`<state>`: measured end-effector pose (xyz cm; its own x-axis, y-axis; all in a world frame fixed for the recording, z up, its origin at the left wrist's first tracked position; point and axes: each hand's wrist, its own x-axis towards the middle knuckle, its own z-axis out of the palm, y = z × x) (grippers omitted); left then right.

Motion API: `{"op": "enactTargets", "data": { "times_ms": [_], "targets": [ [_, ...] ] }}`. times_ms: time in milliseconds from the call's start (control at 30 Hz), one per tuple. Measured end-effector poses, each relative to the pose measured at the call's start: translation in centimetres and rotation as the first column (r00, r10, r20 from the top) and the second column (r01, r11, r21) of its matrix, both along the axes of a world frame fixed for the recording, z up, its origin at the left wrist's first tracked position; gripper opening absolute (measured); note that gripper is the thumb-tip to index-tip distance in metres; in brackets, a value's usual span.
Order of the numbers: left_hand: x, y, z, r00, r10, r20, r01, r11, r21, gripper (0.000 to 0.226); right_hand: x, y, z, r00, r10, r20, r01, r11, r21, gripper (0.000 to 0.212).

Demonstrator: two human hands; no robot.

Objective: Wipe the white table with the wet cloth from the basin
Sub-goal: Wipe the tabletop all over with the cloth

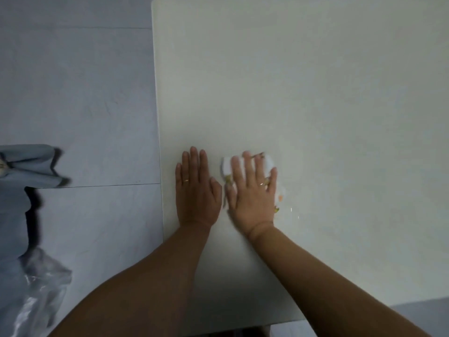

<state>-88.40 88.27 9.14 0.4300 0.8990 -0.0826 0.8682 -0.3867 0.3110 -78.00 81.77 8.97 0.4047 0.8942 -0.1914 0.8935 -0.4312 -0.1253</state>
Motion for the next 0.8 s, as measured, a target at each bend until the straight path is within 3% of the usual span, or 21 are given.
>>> {"op": "enactTargets", "data": {
  "times_ms": [67, 133, 167, 233, 300, 333, 433, 500, 567, 633, 700, 767, 800],
  "targets": [
    [0.0, 0.0, -0.1, 1.0, 0.001, -0.001, -0.001, 1.0, 0.001, 0.061, 1.3, -1.3, 0.4, 0.962, 0.272, -0.003, -0.272, 0.962, 0.017, 0.056],
    [0.0, 0.0, -0.1, 1.0, 0.0, 0.012, 0.0, 1.0, 0.027, 0.059, 5.1, -1.5, 0.3, 0.922, 0.386, 0.036, -0.385, 0.923, -0.019, 0.057],
    [0.0, 0.0, -0.1, 1.0, -0.001, 0.02, 0.0, 0.999, 0.041, 0.059, 7.0, -1.3, 0.3, 0.941, 0.335, 0.052, -0.333, 0.942, -0.04, 0.057],
    [0.1, 0.0, -0.3, 1.0, 0.002, 0.029, -0.003, 0.999, 0.054, 0.058, 9.3, -0.6, 0.1, 0.999, 0.032, 0.029, -0.031, 0.999, -0.038, 0.056],
    [0.0, 0.0, -0.4, 0.999, 0.001, 0.034, -0.003, 0.998, 0.062, 0.058, 7.4, -0.1, 0.1, 0.973, -0.231, -0.014, 0.231, 0.973, -0.002, 0.056],
    [0.0, 0.0, -0.5, 0.999, -0.001, 0.035, -0.002, 0.998, 0.064, 0.058, 5.2, -0.3, 0.0, 0.967, -0.254, -0.01, 0.254, 0.967, 0.004, 0.057],
    [-0.1, 0.0, -0.5, 1.0, -0.001, 0.025, 0.0, 0.999, 0.053, 0.06, -1.1, -3.1, 0.2, 0.998, 0.069, -0.011, -0.069, 0.997, 0.025, 0.058],
    [-0.1, 0.0, -0.4, 1.0, -0.003, 0.01, 0.003, 0.999, 0.049, 0.062, -0.9, -4.9, 0.2, 0.946, 0.325, -0.018, -0.324, 0.946, 0.032, 0.057],
    [-0.2, 0.1, -0.4, 1.0, -0.005, 0.019, 0.004, 0.998, 0.06, 0.062, 2.5, -5.2, 0.0, 0.883, 0.469, 0.009, -0.469, 0.882, 0.031, 0.057],
    [-0.1, 0.1, -0.5, 1.0, -0.004, 0.026, 0.002, 0.997, 0.076, 0.061, 6.1, -4.8, 0.0, 0.927, 0.371, 0.049, -0.372, 0.928, 0.02, 0.057],
    [0.0, 0.0, -0.5, 1.0, -0.002, 0.028, -0.001, 0.996, 0.093, 0.06, 7.6, -4.2, -0.1, 0.998, 0.059, 0.025, -0.06, 0.998, 0.021, 0.058],
    [0.0, -0.1, -0.6, 1.0, 0.004, 0.025, -0.007, 0.994, 0.108, 0.059, 5.1, -4.1, -0.2, 0.98, -0.201, 0.008, 0.201, 0.979, 0.027, 0.059],
    [-0.1, -0.1, -0.6, 1.0, 0.003, 0.016, -0.005, 0.994, 0.112, 0.059, 2.7, -4.8, -0.2, 0.973, -0.23, 0.012, 0.23, 0.973, 0.017, 0.059]
  ]
}}
